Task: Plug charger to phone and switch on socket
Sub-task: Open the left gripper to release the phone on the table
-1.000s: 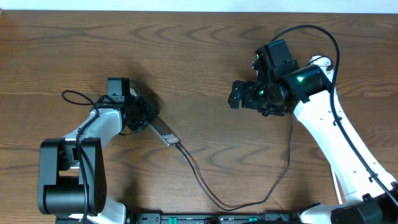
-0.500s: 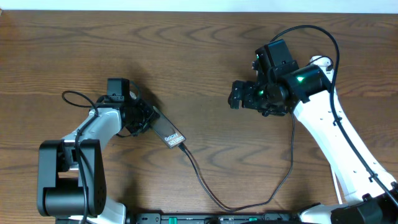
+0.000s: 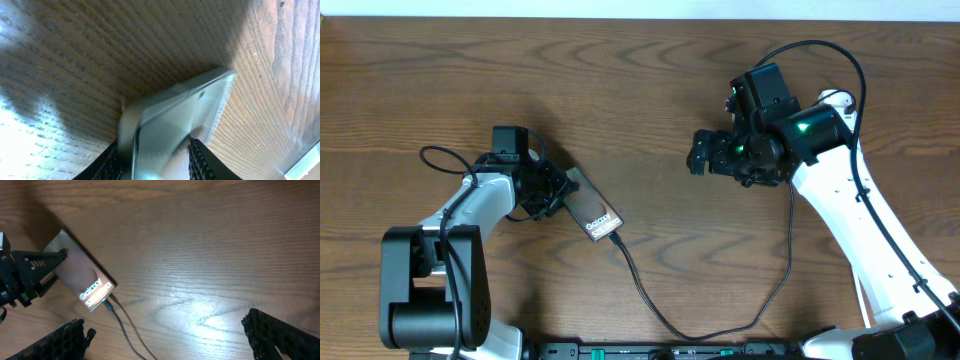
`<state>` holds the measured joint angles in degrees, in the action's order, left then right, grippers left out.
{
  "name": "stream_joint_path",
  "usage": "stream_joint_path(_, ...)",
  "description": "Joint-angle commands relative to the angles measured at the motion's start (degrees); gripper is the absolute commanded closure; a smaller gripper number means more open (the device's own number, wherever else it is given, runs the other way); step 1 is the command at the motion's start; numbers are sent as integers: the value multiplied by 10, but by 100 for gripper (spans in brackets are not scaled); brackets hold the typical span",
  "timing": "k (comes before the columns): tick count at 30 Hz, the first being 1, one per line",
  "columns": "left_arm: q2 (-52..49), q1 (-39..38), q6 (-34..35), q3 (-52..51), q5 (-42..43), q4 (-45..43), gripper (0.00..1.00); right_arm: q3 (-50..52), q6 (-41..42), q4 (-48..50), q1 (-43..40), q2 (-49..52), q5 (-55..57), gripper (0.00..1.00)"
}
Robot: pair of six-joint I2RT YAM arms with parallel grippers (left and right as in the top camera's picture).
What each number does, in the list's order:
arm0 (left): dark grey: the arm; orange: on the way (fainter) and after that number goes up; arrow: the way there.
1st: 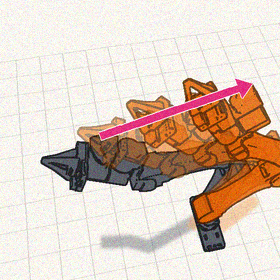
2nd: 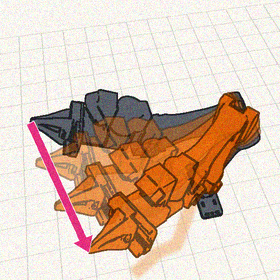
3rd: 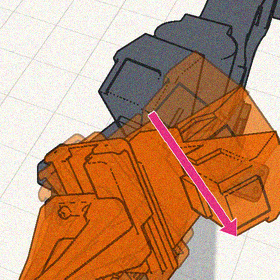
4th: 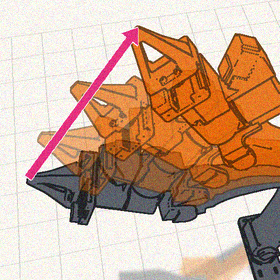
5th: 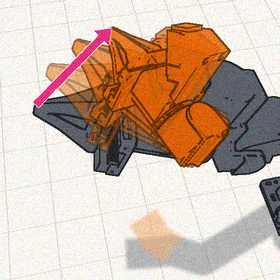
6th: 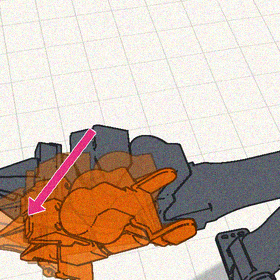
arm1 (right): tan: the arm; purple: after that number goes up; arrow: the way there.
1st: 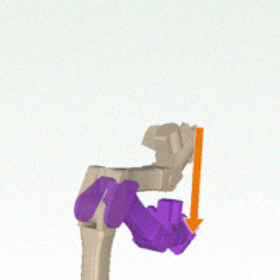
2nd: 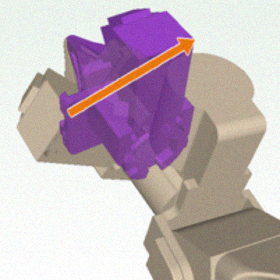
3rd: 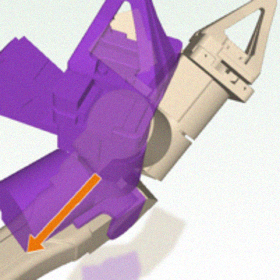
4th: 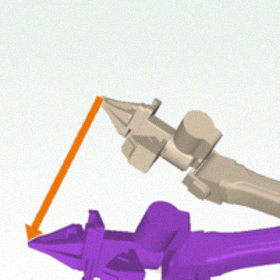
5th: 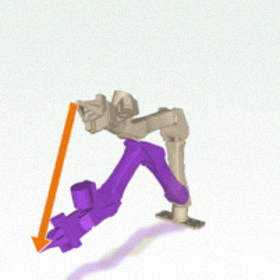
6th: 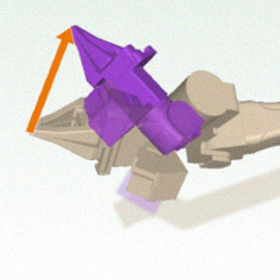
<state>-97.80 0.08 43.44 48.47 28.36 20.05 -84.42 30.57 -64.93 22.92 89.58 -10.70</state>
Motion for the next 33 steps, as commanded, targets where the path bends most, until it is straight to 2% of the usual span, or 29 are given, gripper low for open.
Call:
stream_joint_path(1,-8,-1,-2,-7,-21,16,61,-3,2,0,4,-8,3,1)
stream_joint_path(12,-8,-1,-3,-7,-21,16,61,-3,2,-1,4,-8,3,1)
stream_joint_path(14,-8,-1,-20,-7,-21,15,60,-3,2,-1,4,-8,3,1)
stream_joint_path(18,0,0,-78,-5,-21,16,38,-3,2,-3,4,-8,3,1)
stream_joint_path(21,25,0,-104,-4,-21,16,29,-3,2,-1,4,-8,5,1)
stream_joint_path(27,111,0,-153,5,-21,32,16,-3,2,-4,4,-8,2,1)
stream_joint_path(33,223,-9,-251,50,-31,111,14,-3,2,-5,4,-8,-6,1)
